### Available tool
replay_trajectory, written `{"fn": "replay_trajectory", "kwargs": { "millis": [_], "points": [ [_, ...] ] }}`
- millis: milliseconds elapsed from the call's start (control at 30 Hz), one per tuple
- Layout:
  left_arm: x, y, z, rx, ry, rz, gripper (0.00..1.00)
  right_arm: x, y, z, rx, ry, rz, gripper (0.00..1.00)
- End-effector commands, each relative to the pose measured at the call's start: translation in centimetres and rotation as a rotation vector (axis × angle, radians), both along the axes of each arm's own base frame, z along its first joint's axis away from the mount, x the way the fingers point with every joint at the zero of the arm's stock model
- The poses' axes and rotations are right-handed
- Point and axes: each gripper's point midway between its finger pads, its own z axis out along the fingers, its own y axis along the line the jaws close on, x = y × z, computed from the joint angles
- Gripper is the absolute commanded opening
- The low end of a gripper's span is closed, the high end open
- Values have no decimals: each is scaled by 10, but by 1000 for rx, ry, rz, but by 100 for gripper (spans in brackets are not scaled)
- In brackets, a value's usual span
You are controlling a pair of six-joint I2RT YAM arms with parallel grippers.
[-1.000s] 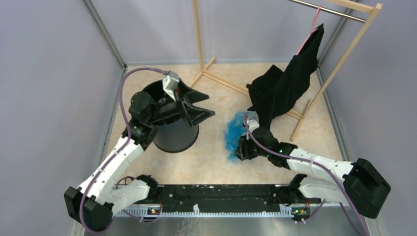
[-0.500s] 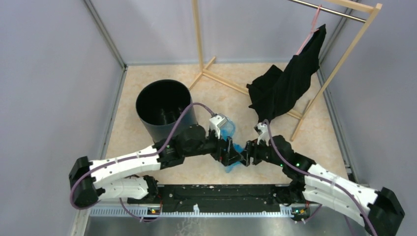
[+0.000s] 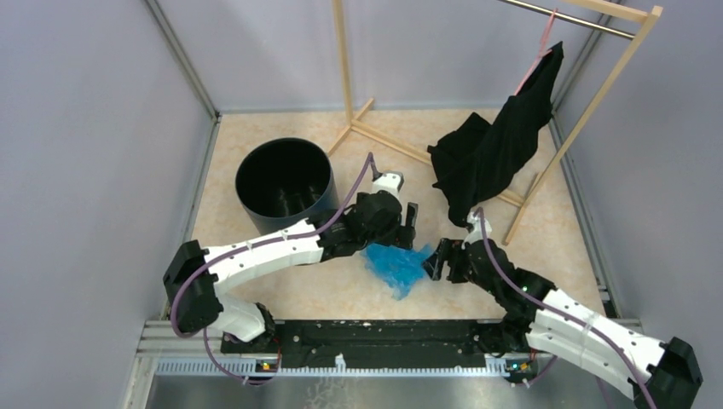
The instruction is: Put the trash bags into the trash bin
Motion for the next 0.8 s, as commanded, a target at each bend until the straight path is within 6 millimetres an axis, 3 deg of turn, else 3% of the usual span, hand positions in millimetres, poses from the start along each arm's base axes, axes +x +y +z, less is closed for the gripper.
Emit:
{"fn": "replay_trajectory", "kwargs": {
  "millis": [0, 100, 167, 200, 267, 367, 433, 633, 767],
  "points": [
    [12, 28, -8, 111, -13, 81, 100, 16, -3, 6, -33, 10, -92, 85],
    [9, 41, -19, 138, 7, 100, 100, 24, 6, 4, 14, -1, -100, 83],
    [5, 44, -25, 132, 16, 84, 100, 27, 19, 7, 65, 0, -80, 77],
    [3, 45, -28, 128, 20, 79, 100, 28, 24, 7, 80, 3, -66, 66],
    [-1, 49, -35, 132, 35, 73, 100, 29, 33, 11, 87, -3, -30, 35],
    [1, 56, -45, 65, 122, 82, 100, 29, 25, 8, 1, 13, -25, 1],
    [-2, 56, -50, -22, 190, 59, 97, 22, 12, 7, -71, 56, -38, 0],
    [0, 64, -57, -90, 177, 102, 91, -12, 14, 18, -63, 111, 121, 0],
    [-2, 62, -69, -107, 189, 105, 84, -20, 13, 17, -23, 102, 135, 0]
  ]
}}
